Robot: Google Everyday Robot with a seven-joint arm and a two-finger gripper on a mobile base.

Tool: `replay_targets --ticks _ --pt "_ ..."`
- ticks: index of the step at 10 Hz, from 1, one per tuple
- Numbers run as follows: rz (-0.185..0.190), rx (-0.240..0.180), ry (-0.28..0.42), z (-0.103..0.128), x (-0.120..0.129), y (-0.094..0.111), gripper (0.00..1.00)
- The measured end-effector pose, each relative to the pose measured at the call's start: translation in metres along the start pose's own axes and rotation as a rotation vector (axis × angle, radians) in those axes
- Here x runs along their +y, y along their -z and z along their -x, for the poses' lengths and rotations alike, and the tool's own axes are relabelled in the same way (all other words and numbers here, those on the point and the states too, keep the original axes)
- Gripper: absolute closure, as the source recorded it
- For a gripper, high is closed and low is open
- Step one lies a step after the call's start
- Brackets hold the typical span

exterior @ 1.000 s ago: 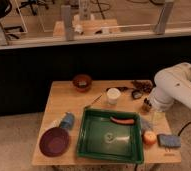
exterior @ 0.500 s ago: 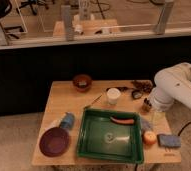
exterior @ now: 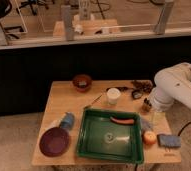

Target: Place towel in red bowl

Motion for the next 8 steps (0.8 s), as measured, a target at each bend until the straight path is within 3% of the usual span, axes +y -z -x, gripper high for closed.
replay_targets --ticks 8 --pt "0.007 -0.004 -0.005 -0.0013 -0.0001 -0.0036 0.20"
